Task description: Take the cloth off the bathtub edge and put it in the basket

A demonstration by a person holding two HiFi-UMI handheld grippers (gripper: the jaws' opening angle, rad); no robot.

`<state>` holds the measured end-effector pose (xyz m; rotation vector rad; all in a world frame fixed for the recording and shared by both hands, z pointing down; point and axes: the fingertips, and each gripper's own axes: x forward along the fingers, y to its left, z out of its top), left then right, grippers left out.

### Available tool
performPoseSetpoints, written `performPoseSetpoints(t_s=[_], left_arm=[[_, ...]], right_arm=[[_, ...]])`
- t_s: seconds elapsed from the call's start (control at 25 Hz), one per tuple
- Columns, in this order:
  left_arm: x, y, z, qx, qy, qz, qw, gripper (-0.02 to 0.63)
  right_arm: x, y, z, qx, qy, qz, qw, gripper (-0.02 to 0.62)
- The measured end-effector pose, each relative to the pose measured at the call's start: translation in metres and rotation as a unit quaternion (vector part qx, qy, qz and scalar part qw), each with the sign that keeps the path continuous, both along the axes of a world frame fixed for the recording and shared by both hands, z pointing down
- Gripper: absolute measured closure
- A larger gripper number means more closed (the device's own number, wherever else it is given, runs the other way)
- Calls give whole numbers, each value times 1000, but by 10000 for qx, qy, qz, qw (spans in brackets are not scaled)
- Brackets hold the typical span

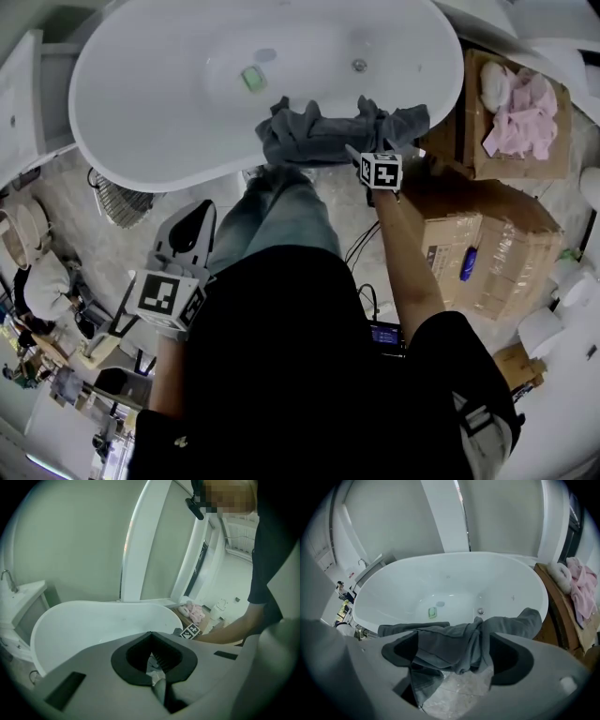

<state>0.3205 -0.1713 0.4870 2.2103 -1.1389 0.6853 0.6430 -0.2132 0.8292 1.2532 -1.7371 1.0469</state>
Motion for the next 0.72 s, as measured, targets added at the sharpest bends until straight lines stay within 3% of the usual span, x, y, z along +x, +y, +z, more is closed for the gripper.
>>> performPoseSetpoints(t_s=[0.36,0.72], left_arm=[[-12,6,18,-226,-158,-208,9994,594],[-27,9,22,-253,-237,-383,9987,594]], right_arm=[[9,2,57,-583,367,-183,9975,92],[6,0,65,-676,594,-232,9957,92]])
